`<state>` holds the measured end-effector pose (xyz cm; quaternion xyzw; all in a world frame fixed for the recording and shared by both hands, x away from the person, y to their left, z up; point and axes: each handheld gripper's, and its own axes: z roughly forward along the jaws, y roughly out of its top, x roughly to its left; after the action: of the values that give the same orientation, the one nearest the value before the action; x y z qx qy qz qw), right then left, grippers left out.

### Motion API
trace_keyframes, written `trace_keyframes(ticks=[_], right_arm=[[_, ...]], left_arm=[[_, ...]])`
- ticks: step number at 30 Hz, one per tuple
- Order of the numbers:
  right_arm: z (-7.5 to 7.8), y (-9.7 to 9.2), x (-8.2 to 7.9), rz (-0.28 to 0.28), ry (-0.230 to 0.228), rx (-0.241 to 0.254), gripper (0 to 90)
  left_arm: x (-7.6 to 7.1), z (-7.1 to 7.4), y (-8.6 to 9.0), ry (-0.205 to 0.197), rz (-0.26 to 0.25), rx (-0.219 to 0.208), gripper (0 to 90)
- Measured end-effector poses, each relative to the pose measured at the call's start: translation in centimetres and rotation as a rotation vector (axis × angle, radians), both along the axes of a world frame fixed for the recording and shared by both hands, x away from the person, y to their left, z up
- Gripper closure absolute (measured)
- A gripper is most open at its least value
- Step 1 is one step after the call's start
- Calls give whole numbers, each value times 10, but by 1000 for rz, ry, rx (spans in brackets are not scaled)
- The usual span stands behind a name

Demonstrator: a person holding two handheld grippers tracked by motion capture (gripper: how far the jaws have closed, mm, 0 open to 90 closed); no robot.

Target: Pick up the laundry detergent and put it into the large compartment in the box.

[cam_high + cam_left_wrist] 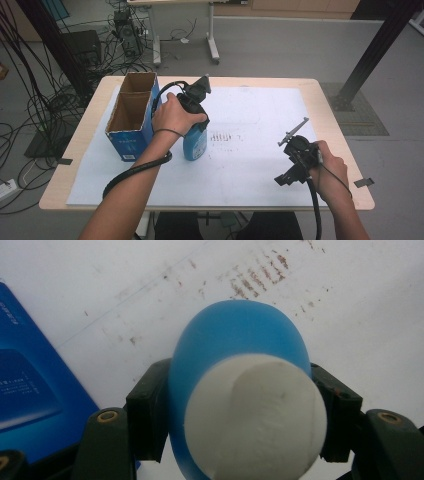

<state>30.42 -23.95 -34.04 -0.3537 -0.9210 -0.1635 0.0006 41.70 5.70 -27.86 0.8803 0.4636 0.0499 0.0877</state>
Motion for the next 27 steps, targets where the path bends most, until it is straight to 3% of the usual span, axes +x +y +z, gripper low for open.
trace_keyframes(ticks=[27], right_arm=[[0,0,0,0,-2,2,54]], left_arm=[[-1,0,-1,1,2,11,374]])
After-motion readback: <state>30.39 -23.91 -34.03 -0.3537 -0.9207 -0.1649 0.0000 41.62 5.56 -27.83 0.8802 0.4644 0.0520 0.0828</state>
